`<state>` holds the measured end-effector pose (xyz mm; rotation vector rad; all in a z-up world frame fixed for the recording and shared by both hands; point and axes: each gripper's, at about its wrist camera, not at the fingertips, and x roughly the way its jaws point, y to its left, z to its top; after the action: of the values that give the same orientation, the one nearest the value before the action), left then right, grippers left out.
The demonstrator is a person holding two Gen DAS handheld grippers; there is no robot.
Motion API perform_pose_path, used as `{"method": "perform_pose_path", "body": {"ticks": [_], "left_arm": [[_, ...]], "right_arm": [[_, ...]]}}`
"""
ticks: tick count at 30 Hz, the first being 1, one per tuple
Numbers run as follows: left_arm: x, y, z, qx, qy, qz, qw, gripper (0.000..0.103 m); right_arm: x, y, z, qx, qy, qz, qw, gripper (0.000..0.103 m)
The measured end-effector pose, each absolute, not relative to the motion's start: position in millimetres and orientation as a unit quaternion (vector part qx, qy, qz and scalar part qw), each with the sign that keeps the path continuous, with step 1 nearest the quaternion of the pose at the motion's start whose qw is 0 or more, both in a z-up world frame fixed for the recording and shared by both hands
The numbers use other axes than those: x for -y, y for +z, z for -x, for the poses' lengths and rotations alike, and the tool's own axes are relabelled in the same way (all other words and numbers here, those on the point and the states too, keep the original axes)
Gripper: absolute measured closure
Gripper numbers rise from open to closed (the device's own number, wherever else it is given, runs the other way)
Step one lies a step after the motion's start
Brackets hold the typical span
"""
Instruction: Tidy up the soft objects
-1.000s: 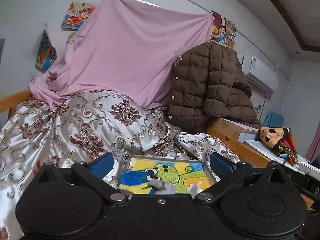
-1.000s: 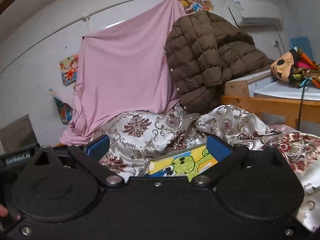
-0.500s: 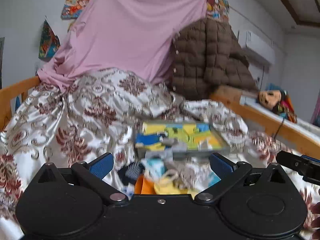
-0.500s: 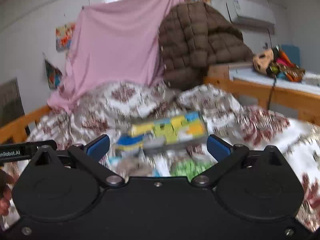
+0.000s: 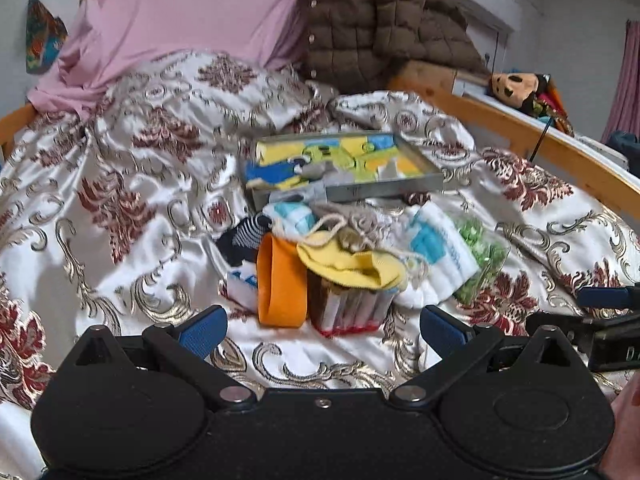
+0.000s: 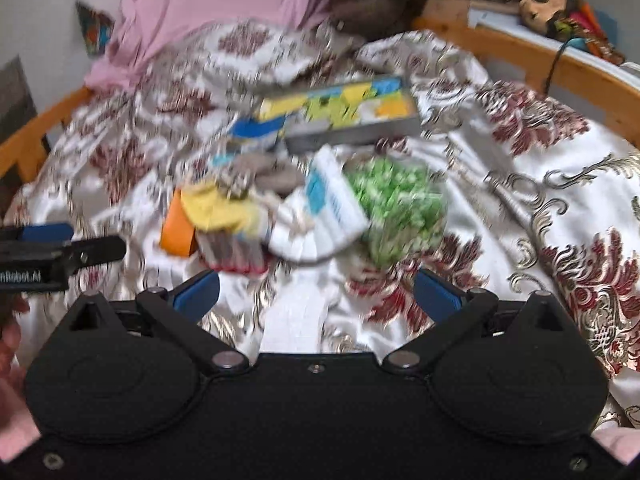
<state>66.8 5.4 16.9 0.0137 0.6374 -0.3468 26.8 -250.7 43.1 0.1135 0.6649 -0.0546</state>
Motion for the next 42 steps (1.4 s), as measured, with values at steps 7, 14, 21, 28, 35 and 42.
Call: {"method": "perform_pose_path", "body": {"ticks": [7,14,21,28,35,42], "left_arm": [[2,7,-84,-0.343,-0.197,-0.028,0.918,0.001],[13,-5,-95,-0.364,-0.221,-0.04,0.904,0.001],[34,-3,-104,-0.308,-0.24,-0.074,0.918,0.001],[49,-8,-120,-0.297,-0.26,-0.077,0.915,0.001],[41,-16,-144,-0.336,-0.279,0.02,0.899,0.011],[32,-25,-166,-0.391,-0.266,0.154,0.867,0.025]], "right_arm": [[229,24,-43,-0.394,-0.001,-0.028,0.919,0.001],[219,8,-63,-0.439,0.009,-0.018,0.898,0.001],[222,-18,-89,-0.48,0.004,-0.053,0.876,0.002],[226,-35,-104,-0.483,-0.011,-0.073,0.873,0.015],[224,-46,-116,-0.488,-0.022,-0.066,0.87,0.028],[220,-56,-126,-0.492,-0.025,-0.055,0.869,0.043]]}}
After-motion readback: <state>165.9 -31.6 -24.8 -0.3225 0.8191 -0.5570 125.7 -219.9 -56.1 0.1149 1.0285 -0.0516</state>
